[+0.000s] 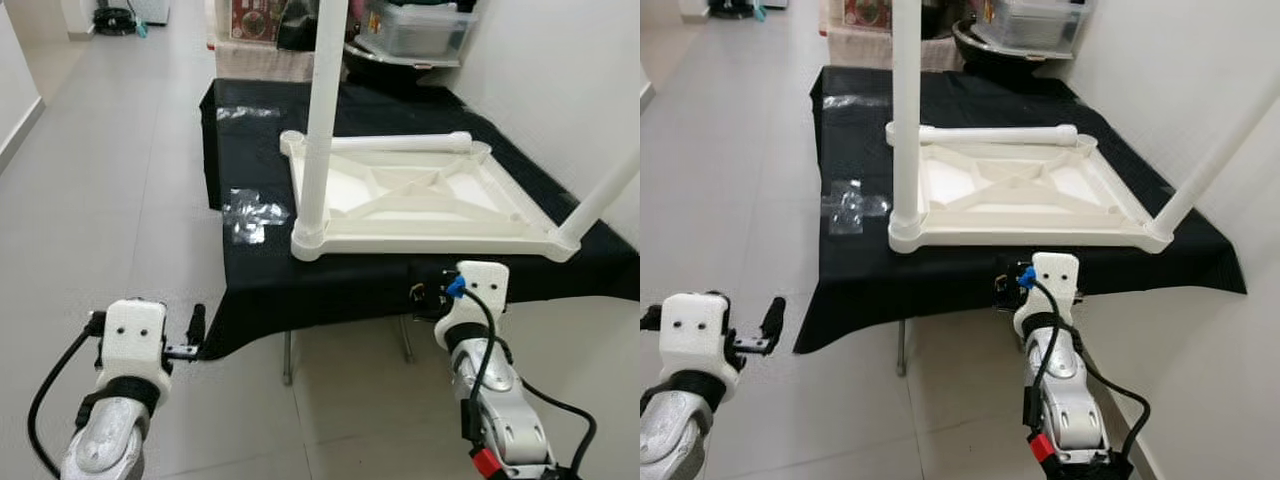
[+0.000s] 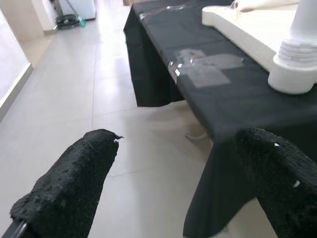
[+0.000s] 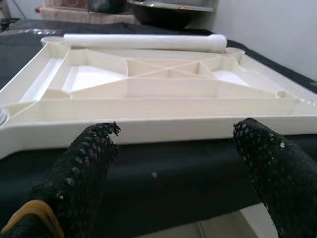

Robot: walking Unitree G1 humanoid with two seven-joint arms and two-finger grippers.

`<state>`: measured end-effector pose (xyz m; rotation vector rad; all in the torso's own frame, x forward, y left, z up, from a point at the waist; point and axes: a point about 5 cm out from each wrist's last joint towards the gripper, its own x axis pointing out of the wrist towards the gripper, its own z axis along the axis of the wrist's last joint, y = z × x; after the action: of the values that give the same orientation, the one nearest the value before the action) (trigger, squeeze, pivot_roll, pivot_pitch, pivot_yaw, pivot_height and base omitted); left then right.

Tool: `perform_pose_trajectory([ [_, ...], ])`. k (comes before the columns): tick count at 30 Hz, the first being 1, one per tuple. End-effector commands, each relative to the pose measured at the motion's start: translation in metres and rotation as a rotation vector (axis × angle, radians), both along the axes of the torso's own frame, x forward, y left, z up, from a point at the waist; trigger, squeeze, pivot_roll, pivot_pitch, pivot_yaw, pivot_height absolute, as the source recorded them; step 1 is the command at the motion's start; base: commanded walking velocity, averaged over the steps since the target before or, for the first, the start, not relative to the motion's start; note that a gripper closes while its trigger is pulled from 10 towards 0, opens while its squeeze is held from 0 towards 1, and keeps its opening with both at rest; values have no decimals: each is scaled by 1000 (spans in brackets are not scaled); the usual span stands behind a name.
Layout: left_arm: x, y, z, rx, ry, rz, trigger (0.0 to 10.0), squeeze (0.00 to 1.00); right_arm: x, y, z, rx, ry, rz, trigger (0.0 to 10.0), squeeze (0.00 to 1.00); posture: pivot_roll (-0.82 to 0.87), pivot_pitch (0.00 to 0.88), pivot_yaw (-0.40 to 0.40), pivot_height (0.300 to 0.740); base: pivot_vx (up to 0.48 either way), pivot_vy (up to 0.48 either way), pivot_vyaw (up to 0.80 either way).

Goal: Building children table

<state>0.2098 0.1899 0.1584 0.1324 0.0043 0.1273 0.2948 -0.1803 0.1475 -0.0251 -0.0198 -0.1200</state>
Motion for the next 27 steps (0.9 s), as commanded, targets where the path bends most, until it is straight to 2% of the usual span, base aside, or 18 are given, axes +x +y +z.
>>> perform_pose_trajectory([
  [1, 1, 0, -2, 10, 20, -9, 10000, 0, 1, -4, 1, -12, -12, -20, 10000, 0, 142, 120, -109, 740, 292, 0, 0],
  [10, 2, -6, -2, 11, 24, -39, 10000, 0, 5, -1, 3, -5, -24, -13, 10000, 0, 145, 122, -108, 740, 295, 0, 0],
  [27, 1, -5, -6, 3, 35, 0, 10000, 0, 6, 0, 1, 1, -25, -7, 10000, 0, 147, 113, -107, 740, 0, 0, 0],
])
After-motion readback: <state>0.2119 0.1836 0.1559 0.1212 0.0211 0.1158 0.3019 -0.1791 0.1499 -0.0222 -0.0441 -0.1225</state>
